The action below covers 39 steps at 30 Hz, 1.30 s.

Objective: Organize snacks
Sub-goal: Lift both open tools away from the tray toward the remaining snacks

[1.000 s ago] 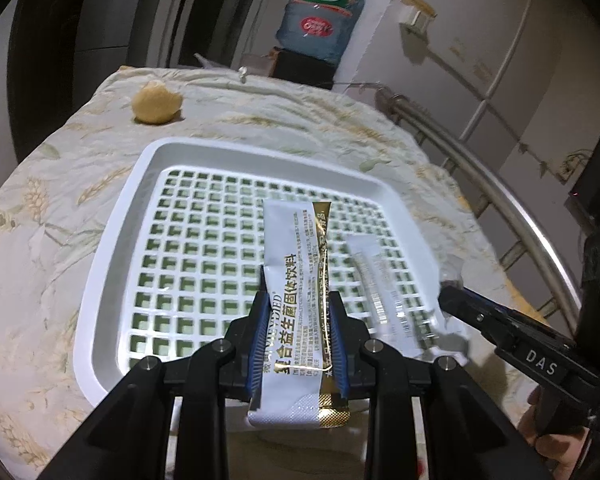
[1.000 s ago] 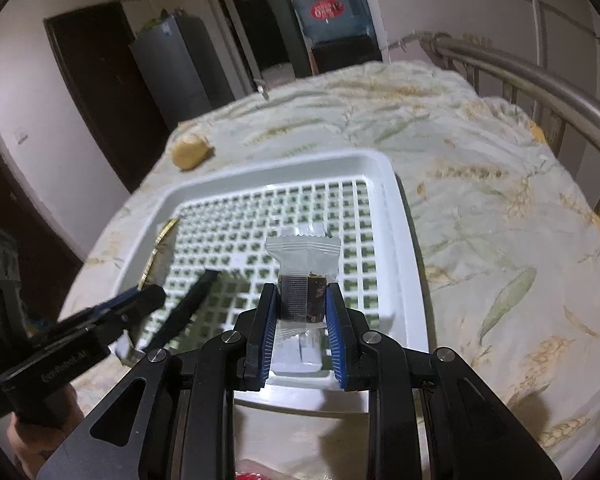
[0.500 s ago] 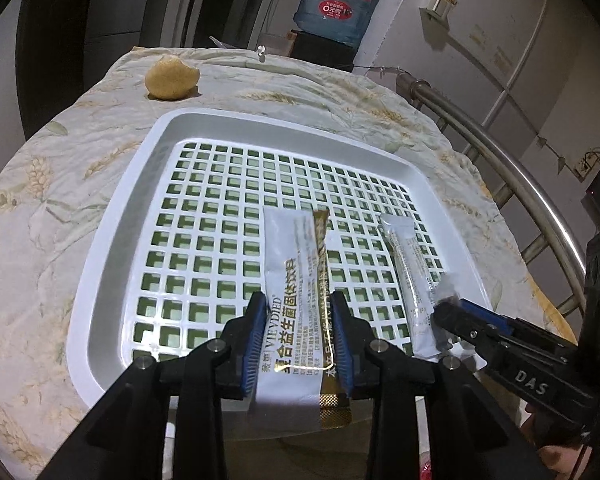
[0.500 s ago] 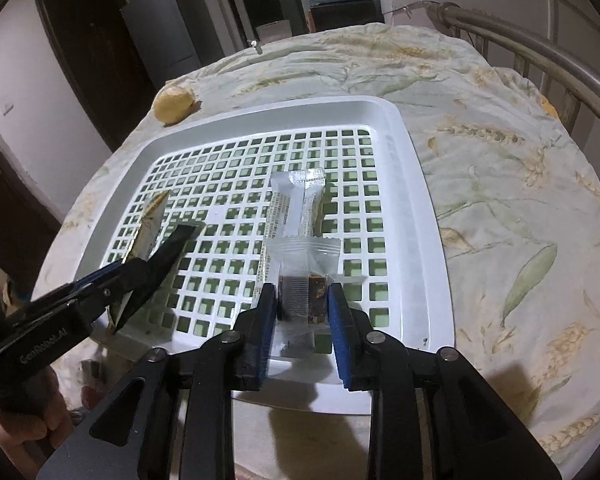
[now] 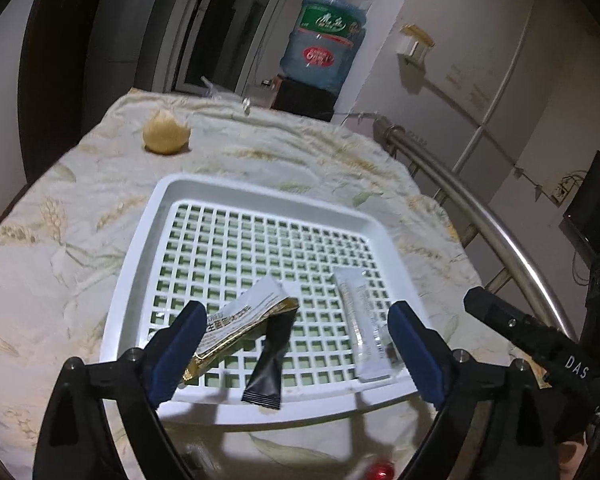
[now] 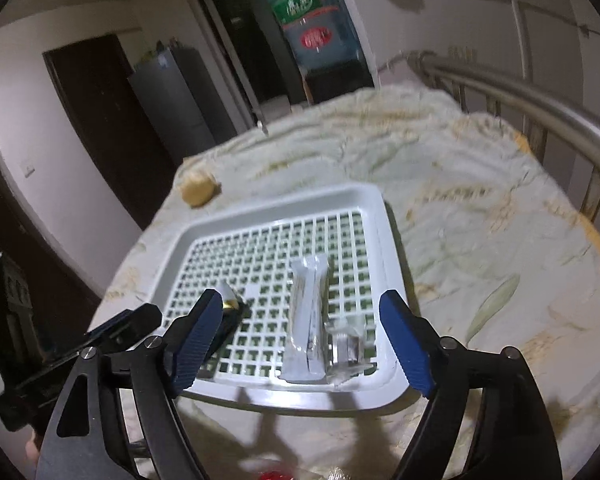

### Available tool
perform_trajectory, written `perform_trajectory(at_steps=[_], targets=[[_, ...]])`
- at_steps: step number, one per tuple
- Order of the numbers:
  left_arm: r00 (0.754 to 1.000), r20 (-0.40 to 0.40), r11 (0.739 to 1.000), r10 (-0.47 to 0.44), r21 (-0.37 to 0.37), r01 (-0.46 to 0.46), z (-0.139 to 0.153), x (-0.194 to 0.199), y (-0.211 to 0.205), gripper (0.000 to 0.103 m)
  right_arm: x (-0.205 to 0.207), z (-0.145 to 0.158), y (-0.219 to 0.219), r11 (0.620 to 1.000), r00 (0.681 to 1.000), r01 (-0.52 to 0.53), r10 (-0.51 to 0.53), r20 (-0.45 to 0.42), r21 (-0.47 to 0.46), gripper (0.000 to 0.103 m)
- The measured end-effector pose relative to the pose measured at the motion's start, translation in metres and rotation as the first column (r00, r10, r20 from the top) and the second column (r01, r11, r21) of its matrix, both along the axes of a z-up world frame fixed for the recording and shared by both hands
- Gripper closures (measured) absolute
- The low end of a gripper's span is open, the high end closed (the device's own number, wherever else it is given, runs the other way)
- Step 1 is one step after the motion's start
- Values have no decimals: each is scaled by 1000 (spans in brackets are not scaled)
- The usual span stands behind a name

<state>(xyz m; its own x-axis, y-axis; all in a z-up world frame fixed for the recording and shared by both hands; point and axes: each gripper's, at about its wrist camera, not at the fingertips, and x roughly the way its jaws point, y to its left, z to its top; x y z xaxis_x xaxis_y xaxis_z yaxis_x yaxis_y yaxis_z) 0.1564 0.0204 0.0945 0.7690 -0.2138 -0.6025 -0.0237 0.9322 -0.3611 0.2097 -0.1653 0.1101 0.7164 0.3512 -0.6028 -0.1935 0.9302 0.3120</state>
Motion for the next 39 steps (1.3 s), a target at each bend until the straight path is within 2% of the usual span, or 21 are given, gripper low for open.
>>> perform_trajectory(at_steps=[5, 8, 10, 13, 17, 20, 24, 34, 39], targets=[[996, 82, 1000, -17, 16, 16, 32, -22, -5, 6, -21, 28, -2, 1000, 997, -7, 5, 73, 29, 18], [990, 133, 999, -52, 19, 50, 52, -43, -8, 5, -42, 47, -7, 997, 991, -24, 13, 130, 79, 15], [984, 161, 997, -74, 16, 73, 62, -59, -6, 5, -60, 58, -8, 992, 983, -55, 34, 179, 109, 8], [976, 191, 994, -109, 4, 110, 68, -84, -1, 1, -81, 65, -4, 994, 975, -67, 46, 218, 89, 2], [974, 159, 986, -164, 41, 159, 70, -109, 5, 1, -102, 66, 9, 992, 969, -129, 126, 214, 2, 2], [970, 148, 979, -193, 90, 181, 71, -126, 7, 1, -117, 61, 12, 989, 967, -138, 144, 211, -44, 2], [967, 100, 966, -236, 130, 222, 66, -141, 9, 1, -132, 53, 6, 987, 969, -152, 158, 188, -47, 2], [930, -51, 910, -363, 198, 366, 42, -159, 5, 1, -168, 29, 5, 970, 968, -188, 209, 137, -152, 2], [901, -164, 874, -401, 224, 430, 18, -153, 10, 1, -176, 7, 10, 959, 968, -215, 234, 87, -184, 2]])
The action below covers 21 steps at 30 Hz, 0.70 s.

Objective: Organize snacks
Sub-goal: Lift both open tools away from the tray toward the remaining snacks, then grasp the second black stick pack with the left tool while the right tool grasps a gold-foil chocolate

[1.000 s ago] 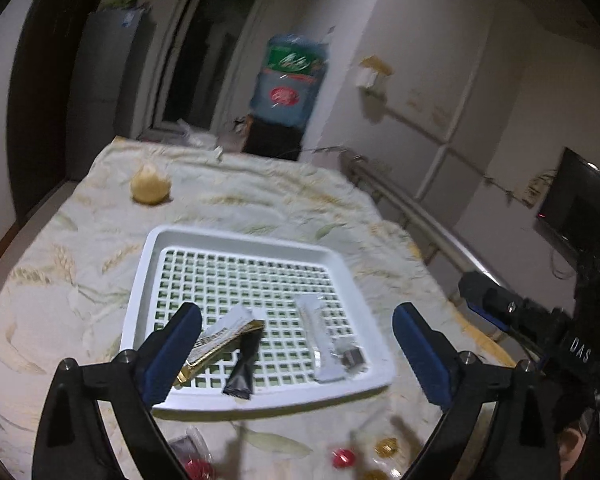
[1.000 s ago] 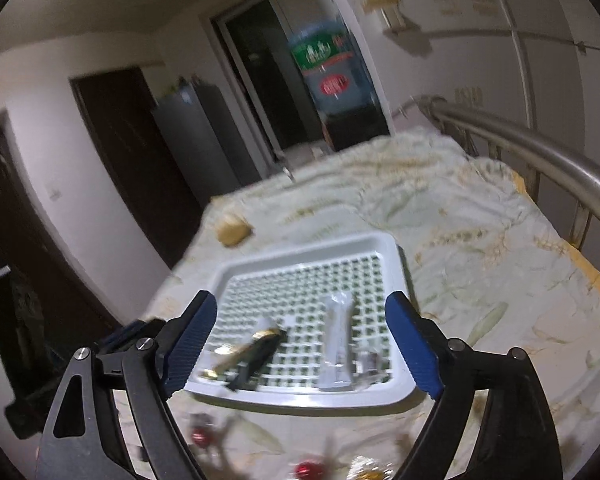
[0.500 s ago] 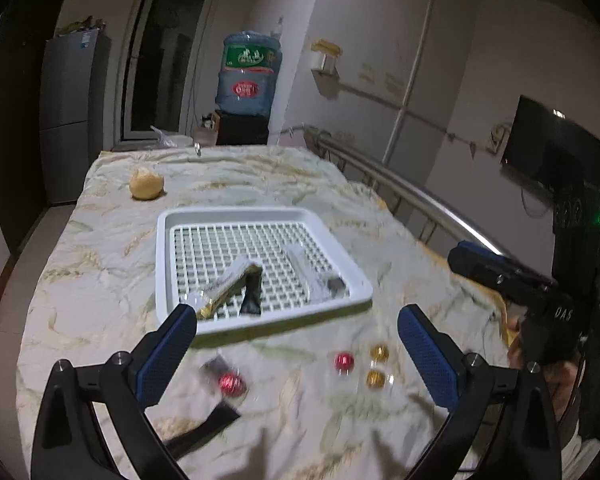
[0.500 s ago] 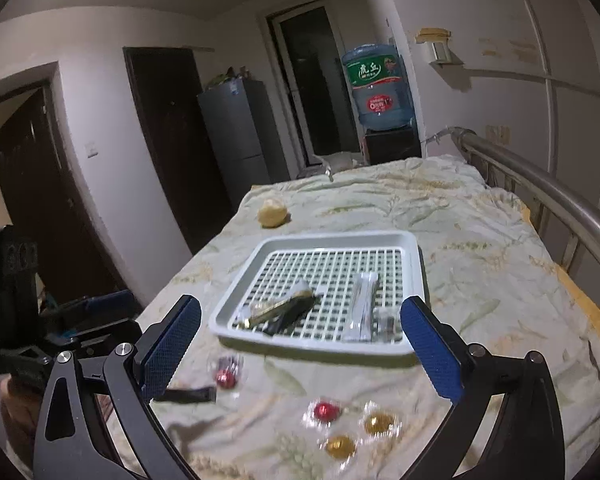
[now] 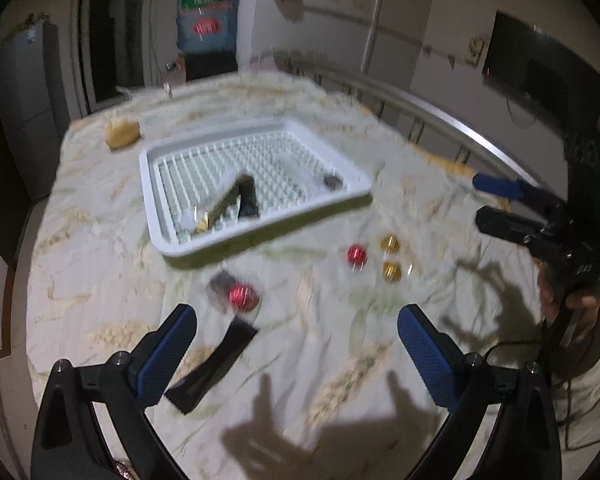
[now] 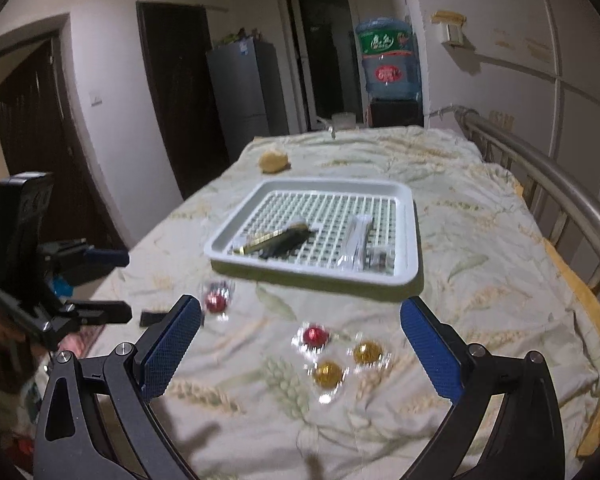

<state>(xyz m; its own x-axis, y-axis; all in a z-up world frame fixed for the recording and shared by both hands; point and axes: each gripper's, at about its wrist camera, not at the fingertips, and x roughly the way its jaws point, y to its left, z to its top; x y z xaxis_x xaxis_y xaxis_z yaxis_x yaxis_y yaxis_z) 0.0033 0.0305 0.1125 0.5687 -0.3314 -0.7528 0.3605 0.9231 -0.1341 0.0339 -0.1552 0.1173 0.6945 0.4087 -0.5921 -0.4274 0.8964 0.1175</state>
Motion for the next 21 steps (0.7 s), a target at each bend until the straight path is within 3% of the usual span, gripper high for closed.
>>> perform_trajectory(at_steps=[11, 21], targets=[[987, -159, 992, -24, 121, 44, -51, 20, 17, 8, 7, -61, 13, 993, 991, -55, 42, -124, -105, 6], [968, -245, 983, -48, 161, 89, -81, 33, 18, 29, 32, -96, 13, 990, 971, -72, 41, -236, -122, 30]])
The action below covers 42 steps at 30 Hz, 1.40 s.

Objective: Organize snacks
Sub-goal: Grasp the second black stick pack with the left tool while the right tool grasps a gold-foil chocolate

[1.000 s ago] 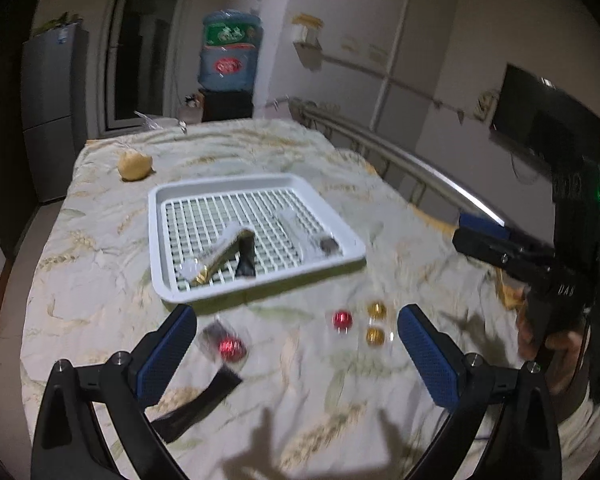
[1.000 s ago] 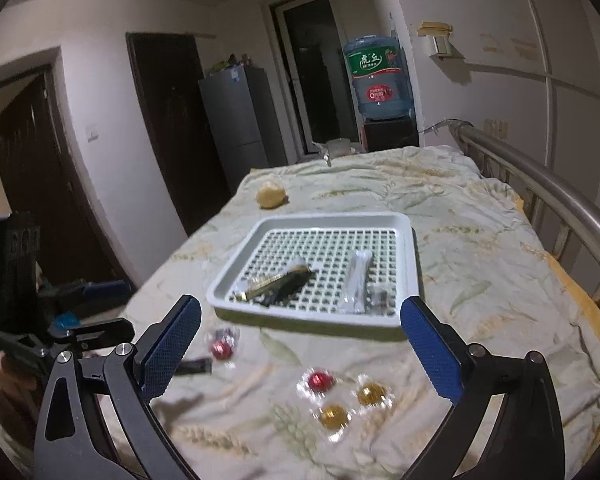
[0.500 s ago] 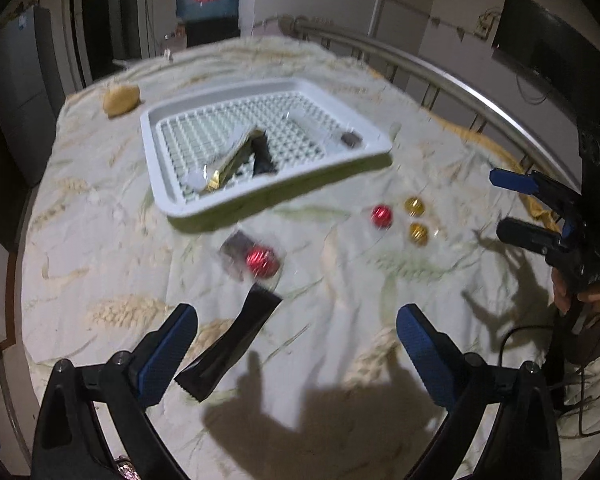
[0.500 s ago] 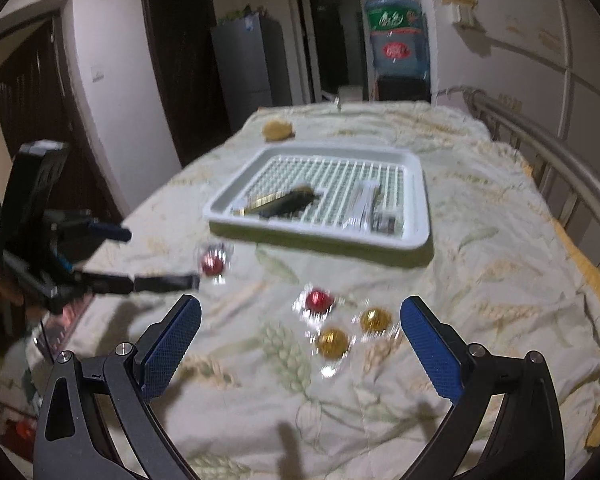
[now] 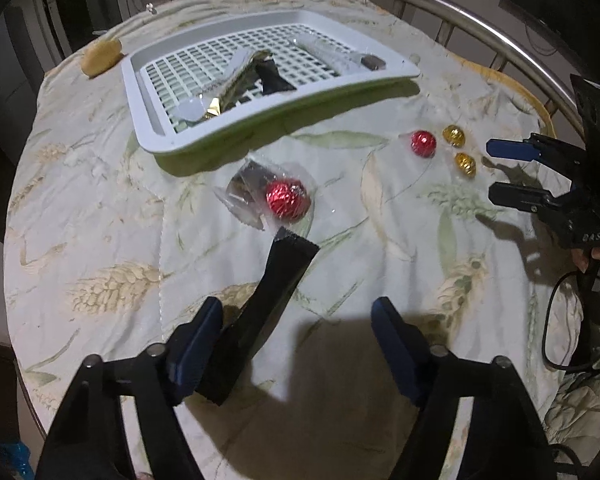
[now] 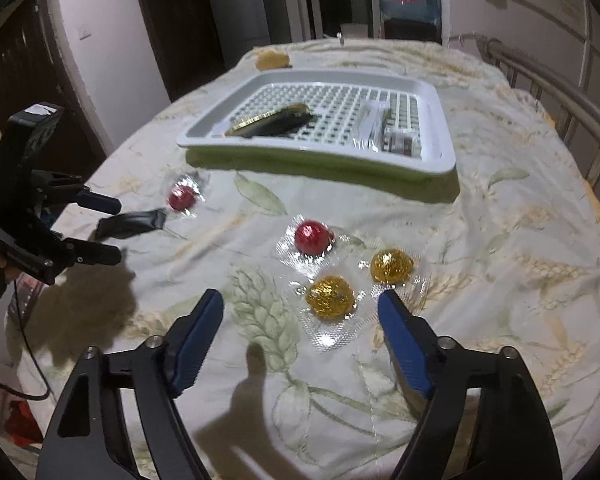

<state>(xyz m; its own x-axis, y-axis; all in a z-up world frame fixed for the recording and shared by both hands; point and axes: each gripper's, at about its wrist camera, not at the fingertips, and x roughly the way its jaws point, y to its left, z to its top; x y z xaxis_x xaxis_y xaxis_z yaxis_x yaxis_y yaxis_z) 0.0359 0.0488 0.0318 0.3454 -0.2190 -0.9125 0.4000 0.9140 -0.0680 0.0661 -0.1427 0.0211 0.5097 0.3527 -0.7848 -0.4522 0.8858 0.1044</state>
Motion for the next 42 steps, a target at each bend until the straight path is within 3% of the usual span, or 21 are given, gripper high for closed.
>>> perform_trajectory(at_steps=[9, 14, 18, 20, 25, 35, 42], targets=[[999, -25, 999, 33, 40, -32, -13, 7, 4, 50, 12, -14, 7, 998, 1000, 12, -12, -10, -57, 39], [999, -15, 998, 31, 63, -30, -12, 1, -3, 64, 16, -21, 5, 996, 999, 41, -43, -21, -80, 54], [999, -5, 997, 50, 61, -50, -12, -3, -9, 76, 16, -20, -1, 996, 997, 71, -72, -14, -61, 73], [997, -8, 996, 70, 50, -70, -12, -4, -9, 83, 15, -20, -3, 995, 997, 81, -82, -16, -49, 74], [996, 2, 995, 86, 50, -86, -8, -17, -18, 84, 6, -14, -12, 996, 996, 91, -91, -6, -4, 80], [996, 28, 997, 82, -16, -82, 17, -47, -34, 84, -14, -1, -24, 992, 998, 65, -66, 5, 110, 81], [993, 64, 990, 94, -115, -86, 33, -50, -51, 84, -22, 8, -30, 985, 998, 52, -57, 22, 165, 81]])
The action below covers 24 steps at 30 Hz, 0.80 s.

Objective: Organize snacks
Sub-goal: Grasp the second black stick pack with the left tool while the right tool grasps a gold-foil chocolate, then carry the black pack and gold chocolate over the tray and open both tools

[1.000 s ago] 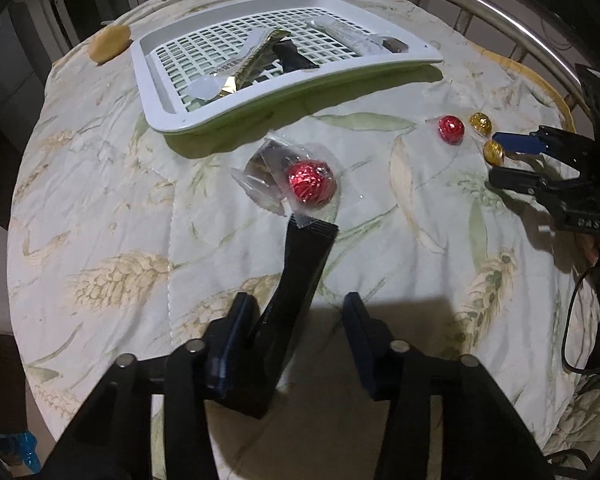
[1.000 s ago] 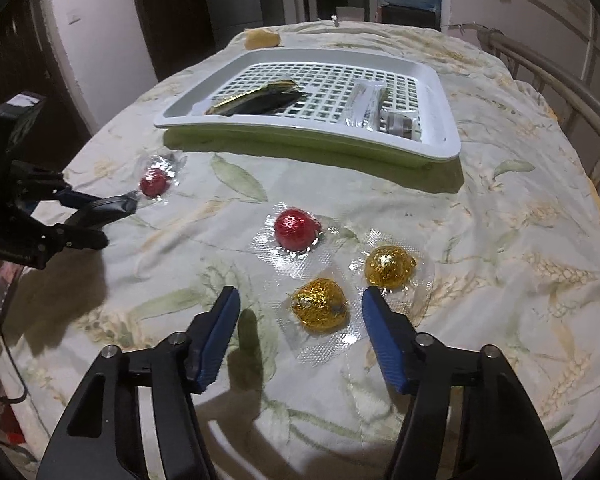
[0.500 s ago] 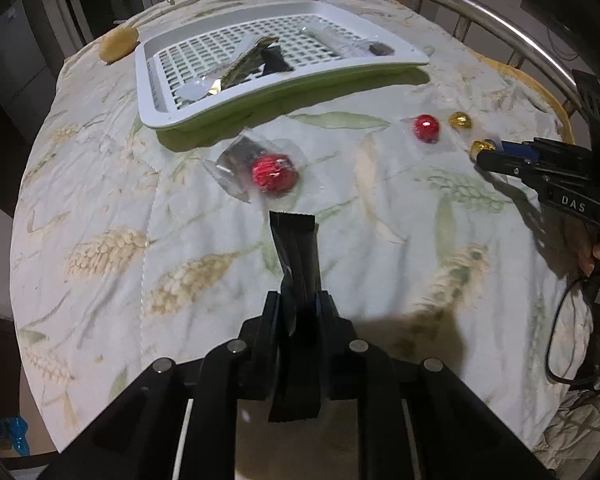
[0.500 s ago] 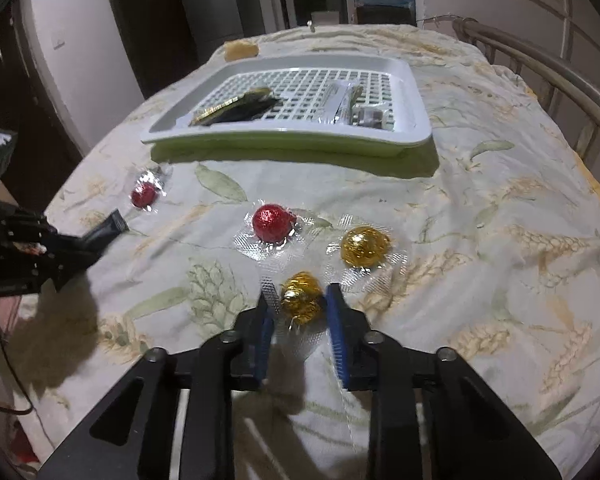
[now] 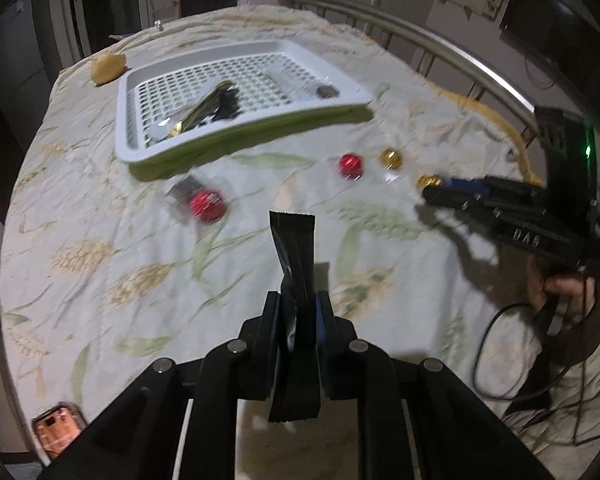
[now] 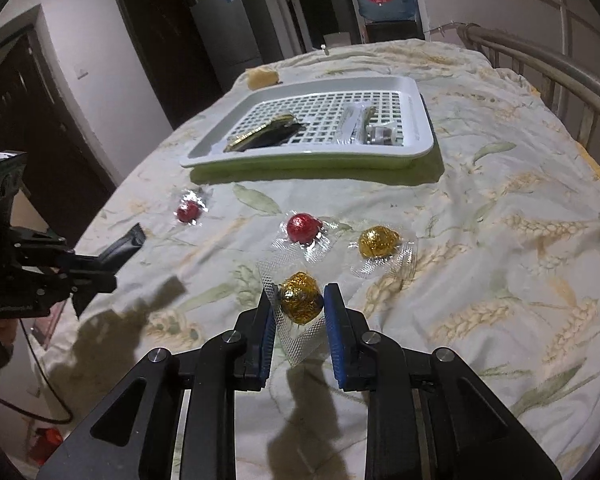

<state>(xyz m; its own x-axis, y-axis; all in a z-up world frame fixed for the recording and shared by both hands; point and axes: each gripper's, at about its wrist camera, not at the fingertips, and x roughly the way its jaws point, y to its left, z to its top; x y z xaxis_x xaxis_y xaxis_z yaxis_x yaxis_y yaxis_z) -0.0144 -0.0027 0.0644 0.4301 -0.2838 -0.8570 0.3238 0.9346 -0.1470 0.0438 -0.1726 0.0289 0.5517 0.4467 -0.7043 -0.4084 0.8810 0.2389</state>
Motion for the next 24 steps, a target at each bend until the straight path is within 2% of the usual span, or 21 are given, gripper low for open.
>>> perform_trajectory(at_steps=[11, 18, 24], targets=[[996, 85, 983, 27, -184, -11, 25, 16, -32, 84, -3, 23, -18, 994, 1000, 16, -19, 25, 106, 81], [984, 125, 937, 127, -339, -78, 38, 30, -26, 85, -1, 48, -20, 987, 997, 17, -28, 65, 160, 81], [955, 201, 921, 216, -366, -132, 51, 40, -23, 84, 8, 71, -17, 982, 994, 12, -33, 109, 187, 81]])
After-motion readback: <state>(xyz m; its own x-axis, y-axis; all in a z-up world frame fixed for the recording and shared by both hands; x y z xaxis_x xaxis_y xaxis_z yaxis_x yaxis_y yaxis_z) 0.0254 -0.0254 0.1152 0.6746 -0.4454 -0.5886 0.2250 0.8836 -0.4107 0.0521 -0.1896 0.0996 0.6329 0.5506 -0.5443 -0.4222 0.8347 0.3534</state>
